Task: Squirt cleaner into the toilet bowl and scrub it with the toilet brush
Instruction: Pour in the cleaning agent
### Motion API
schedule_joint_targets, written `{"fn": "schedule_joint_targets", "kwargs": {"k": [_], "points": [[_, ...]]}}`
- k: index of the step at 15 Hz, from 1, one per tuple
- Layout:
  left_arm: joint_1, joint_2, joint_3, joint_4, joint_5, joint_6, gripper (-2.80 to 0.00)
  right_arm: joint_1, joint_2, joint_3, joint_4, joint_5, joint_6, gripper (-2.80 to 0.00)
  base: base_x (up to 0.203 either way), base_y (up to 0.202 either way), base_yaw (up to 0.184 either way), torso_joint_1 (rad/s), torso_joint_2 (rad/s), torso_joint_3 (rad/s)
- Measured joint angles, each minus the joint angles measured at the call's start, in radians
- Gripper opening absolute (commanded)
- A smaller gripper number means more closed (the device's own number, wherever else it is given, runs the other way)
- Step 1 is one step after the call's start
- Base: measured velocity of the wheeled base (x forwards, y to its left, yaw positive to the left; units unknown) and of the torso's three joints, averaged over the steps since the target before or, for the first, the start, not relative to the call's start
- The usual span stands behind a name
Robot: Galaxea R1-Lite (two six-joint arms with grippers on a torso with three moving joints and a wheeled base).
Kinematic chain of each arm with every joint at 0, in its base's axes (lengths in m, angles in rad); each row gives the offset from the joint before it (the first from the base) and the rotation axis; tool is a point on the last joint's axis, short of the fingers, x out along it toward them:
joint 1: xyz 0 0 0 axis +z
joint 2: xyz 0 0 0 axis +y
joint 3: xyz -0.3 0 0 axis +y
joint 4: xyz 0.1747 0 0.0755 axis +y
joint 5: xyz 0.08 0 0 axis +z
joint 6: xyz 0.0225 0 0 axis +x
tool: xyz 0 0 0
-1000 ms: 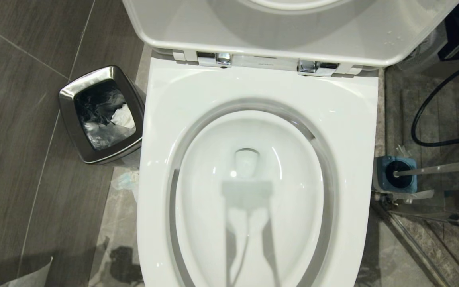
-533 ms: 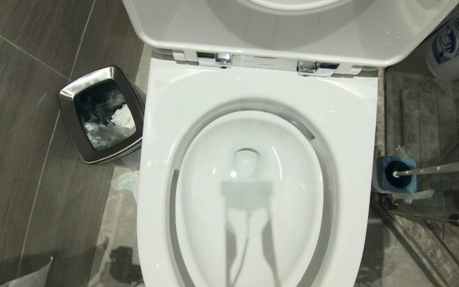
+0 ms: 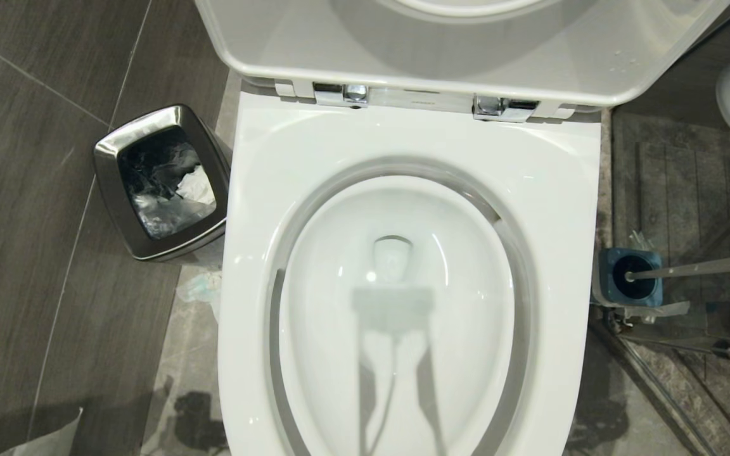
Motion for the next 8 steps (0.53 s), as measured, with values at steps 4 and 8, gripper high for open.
{"fn": "schedule_joint_targets", "kwargs": {"k": [4, 8], "points": [[0.000, 0.000, 0.000, 0.000, 0.000, 0.000, -2.80, -0.001, -0.056, -0.014, 0.050, -0.032, -0.001, -2.80, 0.000, 0.000, 0.000, 0.000, 0.00, 0.000], [0.000, 0.000, 0.000, 0.000, 0.000, 0.000, -2.80, 0.000, -0.104, -0.018, 0.050, -0.032, -0.011, -2.80, 0.000, 0.000, 0.000, 0.000, 0.00, 0.000]]}}
